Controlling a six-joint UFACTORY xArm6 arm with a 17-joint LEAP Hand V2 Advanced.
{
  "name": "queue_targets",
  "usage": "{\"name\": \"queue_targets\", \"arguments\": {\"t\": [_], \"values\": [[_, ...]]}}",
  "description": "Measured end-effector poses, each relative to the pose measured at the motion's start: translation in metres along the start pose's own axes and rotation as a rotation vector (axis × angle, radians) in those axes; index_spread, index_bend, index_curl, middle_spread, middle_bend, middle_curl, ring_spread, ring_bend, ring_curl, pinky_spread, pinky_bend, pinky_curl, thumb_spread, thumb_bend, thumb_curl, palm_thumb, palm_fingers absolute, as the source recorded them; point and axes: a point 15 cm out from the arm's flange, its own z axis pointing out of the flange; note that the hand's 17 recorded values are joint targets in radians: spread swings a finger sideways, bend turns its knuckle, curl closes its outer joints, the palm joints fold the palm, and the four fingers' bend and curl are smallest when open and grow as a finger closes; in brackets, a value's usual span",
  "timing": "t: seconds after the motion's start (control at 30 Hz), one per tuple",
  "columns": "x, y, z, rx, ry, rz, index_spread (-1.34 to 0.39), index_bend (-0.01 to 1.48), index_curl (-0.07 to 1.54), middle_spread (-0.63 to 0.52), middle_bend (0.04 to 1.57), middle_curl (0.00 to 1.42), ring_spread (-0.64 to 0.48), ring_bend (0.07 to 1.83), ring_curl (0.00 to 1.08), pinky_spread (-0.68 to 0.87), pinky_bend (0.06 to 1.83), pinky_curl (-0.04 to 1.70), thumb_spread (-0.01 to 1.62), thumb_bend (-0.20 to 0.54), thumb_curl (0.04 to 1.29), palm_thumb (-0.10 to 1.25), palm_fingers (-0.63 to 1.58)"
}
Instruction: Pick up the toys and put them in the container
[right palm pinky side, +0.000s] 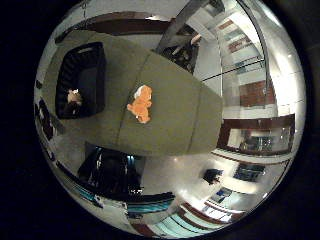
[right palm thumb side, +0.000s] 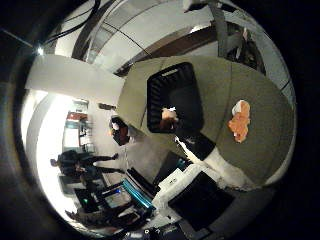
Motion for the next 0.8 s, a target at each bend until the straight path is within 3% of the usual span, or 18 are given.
{"name": "queue_targets", "arguments": {"t": [0.63,0.8], "values": [[0.003,0.0,-0.007,0.014,0.002,0.009,-0.35,0.18,0.34,-0.02,0.19,0.33,0.14,0.2,0.24,0.32,0.46,0.06,1.16,-0.019,0.36,0.63,0.27],[-0.001,0.019,0.009,-0.025,-0.012,0.016,-0.34,0.18,0.34,-0.02,0.19,0.33,0.14,0.2,0.24,0.33,0.46,0.05,1.16,-0.019,0.36,0.63,0.28]]}}
